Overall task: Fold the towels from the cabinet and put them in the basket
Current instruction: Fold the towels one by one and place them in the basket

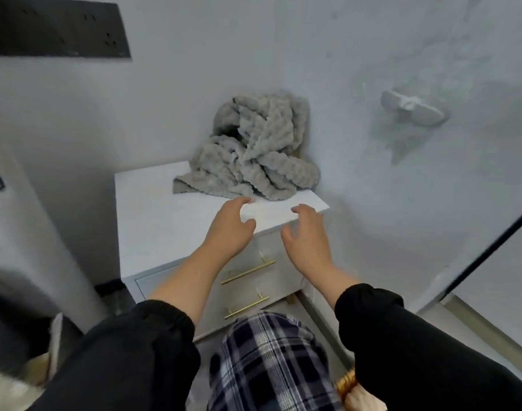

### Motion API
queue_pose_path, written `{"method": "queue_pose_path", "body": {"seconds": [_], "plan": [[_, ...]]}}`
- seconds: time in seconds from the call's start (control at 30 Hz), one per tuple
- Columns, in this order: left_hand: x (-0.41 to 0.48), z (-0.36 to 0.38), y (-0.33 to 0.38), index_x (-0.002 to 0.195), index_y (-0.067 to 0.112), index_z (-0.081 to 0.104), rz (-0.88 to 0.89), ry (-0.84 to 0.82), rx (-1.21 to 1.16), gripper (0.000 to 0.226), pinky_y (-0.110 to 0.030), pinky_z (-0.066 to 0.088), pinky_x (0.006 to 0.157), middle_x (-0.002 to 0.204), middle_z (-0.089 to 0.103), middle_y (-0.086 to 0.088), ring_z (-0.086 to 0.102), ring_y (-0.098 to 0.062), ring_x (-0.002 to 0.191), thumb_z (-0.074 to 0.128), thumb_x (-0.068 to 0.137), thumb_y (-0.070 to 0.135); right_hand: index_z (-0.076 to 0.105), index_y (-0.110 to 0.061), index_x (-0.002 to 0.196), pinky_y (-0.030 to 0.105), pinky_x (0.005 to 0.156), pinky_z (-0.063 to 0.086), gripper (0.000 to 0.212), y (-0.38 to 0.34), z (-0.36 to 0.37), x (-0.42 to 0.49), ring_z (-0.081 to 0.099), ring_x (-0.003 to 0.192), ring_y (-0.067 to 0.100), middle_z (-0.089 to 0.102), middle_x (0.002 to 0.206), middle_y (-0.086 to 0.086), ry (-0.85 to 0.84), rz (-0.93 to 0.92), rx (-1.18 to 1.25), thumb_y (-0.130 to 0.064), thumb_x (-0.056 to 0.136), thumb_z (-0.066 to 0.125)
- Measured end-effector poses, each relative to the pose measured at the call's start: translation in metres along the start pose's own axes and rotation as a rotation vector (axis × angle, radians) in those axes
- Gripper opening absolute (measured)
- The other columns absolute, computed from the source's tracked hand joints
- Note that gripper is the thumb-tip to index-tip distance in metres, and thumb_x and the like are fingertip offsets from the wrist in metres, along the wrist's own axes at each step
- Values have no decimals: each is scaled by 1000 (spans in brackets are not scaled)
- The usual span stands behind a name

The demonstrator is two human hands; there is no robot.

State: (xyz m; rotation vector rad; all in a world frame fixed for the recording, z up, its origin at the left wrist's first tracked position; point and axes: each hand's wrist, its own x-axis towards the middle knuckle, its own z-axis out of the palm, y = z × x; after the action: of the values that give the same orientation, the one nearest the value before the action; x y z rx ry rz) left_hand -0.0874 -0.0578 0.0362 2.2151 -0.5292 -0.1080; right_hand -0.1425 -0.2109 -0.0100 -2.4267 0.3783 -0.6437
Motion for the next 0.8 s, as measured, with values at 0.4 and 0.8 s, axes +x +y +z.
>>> {"method": "queue_pose_path", "body": {"seconds": [0.4,0.8], "plan": [[70,-24,-64,149,17,26,-223,186,-205,58,-32,29,107,153,30,-5,32,-23,138,49,95,18,37,-7,138,44,118,16,52,-42,46,100,16,144,27,20,155,14,220,-180,-23,-23,92,53],[95,-45,-101,135,22,43,-206,297,-339,43,-22,38,86,123,49,12,44,-18,126,51,94,14,15,-33,151,50,118,12,60,-56,72,230,3,147,24,7,160,6,-165,28,83,-52,97,33]]}}
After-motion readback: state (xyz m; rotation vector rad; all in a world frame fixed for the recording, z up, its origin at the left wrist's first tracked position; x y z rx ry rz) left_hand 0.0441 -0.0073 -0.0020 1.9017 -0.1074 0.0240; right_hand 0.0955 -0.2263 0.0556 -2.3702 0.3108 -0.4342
